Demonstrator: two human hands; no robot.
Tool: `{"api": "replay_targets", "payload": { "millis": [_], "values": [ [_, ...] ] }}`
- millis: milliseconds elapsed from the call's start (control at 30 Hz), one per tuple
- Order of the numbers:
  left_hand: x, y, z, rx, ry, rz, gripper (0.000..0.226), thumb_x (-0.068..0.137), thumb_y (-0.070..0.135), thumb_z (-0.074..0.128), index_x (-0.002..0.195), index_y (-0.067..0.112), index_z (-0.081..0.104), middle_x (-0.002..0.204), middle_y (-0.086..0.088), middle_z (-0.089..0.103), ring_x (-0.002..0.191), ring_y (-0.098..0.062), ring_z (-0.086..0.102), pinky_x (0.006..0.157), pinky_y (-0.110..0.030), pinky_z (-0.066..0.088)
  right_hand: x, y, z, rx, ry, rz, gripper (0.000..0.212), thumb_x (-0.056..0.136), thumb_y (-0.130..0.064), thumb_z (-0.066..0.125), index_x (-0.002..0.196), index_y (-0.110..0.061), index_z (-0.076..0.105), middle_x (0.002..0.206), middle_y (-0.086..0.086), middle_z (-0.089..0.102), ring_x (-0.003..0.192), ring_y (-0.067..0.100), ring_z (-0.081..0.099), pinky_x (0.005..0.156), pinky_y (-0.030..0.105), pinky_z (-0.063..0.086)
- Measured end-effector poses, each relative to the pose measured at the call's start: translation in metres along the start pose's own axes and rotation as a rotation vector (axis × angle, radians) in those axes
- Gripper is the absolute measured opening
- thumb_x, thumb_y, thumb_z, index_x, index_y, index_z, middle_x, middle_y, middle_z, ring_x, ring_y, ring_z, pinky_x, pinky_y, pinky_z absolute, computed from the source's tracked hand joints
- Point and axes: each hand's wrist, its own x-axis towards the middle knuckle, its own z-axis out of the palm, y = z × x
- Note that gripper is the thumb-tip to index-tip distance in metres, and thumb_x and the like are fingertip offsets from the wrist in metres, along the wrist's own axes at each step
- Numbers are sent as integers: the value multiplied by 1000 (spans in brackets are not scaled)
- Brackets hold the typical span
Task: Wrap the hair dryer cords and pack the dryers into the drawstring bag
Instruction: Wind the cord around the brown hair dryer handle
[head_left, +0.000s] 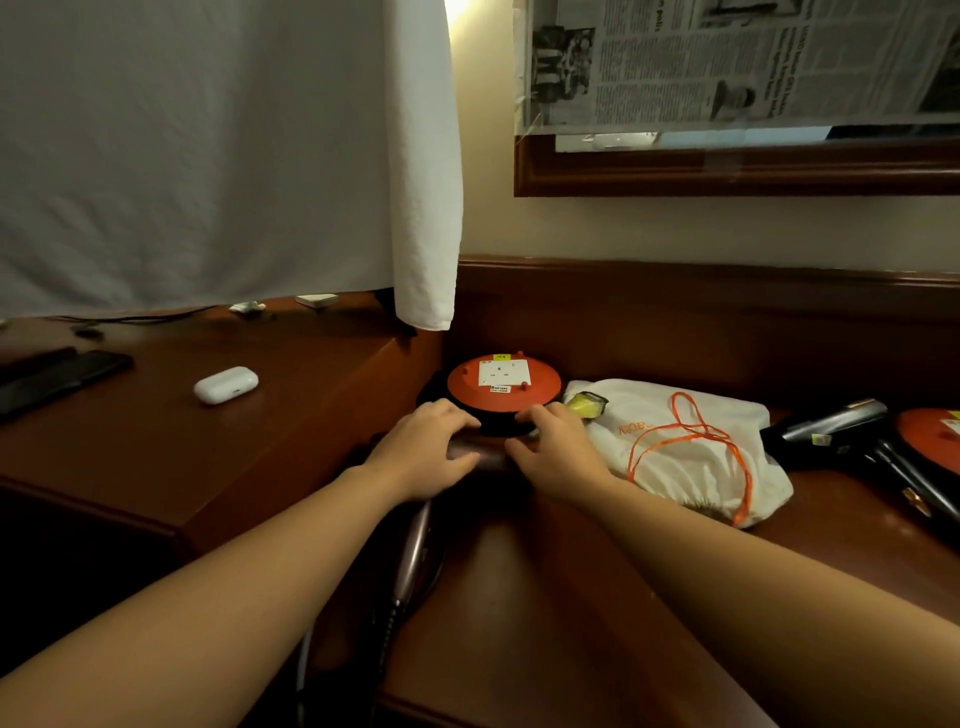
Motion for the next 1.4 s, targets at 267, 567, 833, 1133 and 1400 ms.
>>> {"api": "replay_targets", "payload": {
  "millis": [267,567,833,1133,1400],
  "values": [
    [-49,-22,-3,53,237,-113,60,80,44,77,129,20,52,127,0,47,119,-20,43,100,-34,45,-20,-44,18,-373,-146,-503,59,90,-46,65,145,-31,47,139,3,46,126,28,41,102,46,44],
    [-90,-33,-6,-208,239,-134,31,79,19,73,101,22,52,106,4,53,100,-18,51,83,-35,46,-47,-78,41,-416,-299,-745,72,80,-39,76,142,-24,44,143,0,51,136,23,41,109,44,39],
    [-107,-33,-6,-562,210,-252,11,90,19,62,101,22,59,108,2,60,102,-12,57,84,-31,44,-40,-94,34,-443,-375,-775,63,89,-32,72,144,-21,43,133,1,60,128,23,53,116,44,33],
    [-75,-15,-72,-899,39,-455,16,93,20,68,103,9,75,104,-12,74,96,-24,71,88,-41,58,-15,-77,-9,-387,-197,-711,50,102,-42,58,148,-23,48,138,1,58,126,21,54,106,37,42],
    [-58,26,-92,-1042,167,-214,44,105,40,47,111,-1,62,86,-14,75,78,-31,72,77,-41,58,-1,-65,-47,-188,-28,-481,45,100,-41,62,140,-23,51,128,-1,58,115,20,56,95,36,49]
  ]
}}
